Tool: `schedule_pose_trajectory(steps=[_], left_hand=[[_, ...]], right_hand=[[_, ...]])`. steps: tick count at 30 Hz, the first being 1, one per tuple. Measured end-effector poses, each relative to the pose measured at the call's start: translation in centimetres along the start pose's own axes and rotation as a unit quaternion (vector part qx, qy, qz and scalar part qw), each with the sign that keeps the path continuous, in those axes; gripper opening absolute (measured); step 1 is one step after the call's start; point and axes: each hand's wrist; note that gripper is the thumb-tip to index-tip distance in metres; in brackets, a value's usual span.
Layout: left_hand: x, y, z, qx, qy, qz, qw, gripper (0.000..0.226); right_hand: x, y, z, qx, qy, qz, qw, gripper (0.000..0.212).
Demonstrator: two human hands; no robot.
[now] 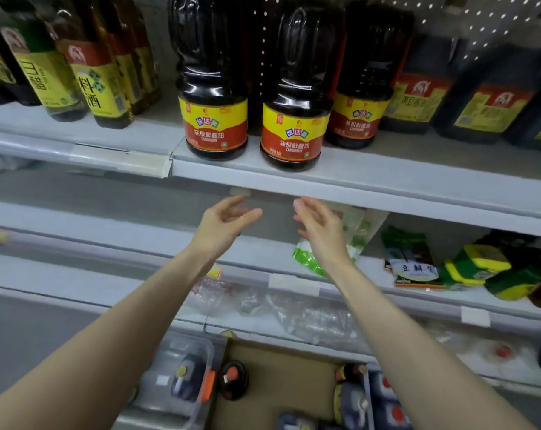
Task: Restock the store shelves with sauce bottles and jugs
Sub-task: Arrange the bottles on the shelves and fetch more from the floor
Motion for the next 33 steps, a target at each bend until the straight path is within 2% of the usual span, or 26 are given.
schedule_pose_trajectory(steps=[3,7,11,12,16,19,20,23,24,29,33], left_hand=[[2.2,-1.6,4.0,0.051,0.008,-0.009,0.999,0.067],[5.2,-3.7,10.2,0.112,0.007,-0.025,0.993,0.059],[8.2,-5.9,17.7,0.183,0.002,-0.051,0.982,0.057],[9.0,-6.5,19.8,0.201,0.003,-0.059,0.978,0.056],[12.0,-8.9,28.6,0.26,0.011,-0.084,0.962,0.051],[13.9,-10.3,35.0,0.302,0.005,-0.106,0.947,0.022],[14.5,-10.7,36.9,0.316,0.002,-0.11,0.943,0.022],[16.6,-11.5,42.6,0.353,-0.007,-0.118,0.928,0.055],[17.1,-11.6,44.3,0.361,-0.008,-0.121,0.925,0.059],[18.7,-11.0,51.4,0.386,0.003,-0.102,0.917,0.065],[19.0,-10.6,55.6,0.392,0.005,-0.085,0.916,0.08]], right_hand=[[-2.0,-1.7,-3.7,-0.035,-0.006,0.024,0.999,0.029],[-5.3,-4.0,-9.4,-0.086,-0.02,0.051,0.995,0.029],[-9.7,-6.7,-16.5,-0.142,-0.03,0.09,0.985,0.005],[-10.8,-7.5,-18.6,-0.156,-0.039,0.098,0.982,0.004],[-14.7,-11.0,-26.9,-0.221,-0.055,0.118,0.967,0.026],[-17.3,-13.3,-32.7,-0.268,-0.057,0.133,0.952,0.029],[-18.2,-13.9,-34.6,-0.282,-0.066,0.136,0.947,0.03],[-20.5,-15.9,-39.8,-0.321,-0.086,0.147,0.931,0.034],[-21.2,-16.3,-41.4,-0.338,-0.084,0.15,0.925,0.035],[-24.2,-16.8,-48.1,-0.379,-0.107,0.134,0.909,0.038],[-26.5,-16.4,-51.8,-0.418,-0.105,0.124,0.894,0.053]])
Point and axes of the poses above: each hand's wrist, its own y-axis towards the middle knuckle, its own x-axis out of the back of the hand, z = x × y, and after that the axes turned 14 degrees about -y, right-handed
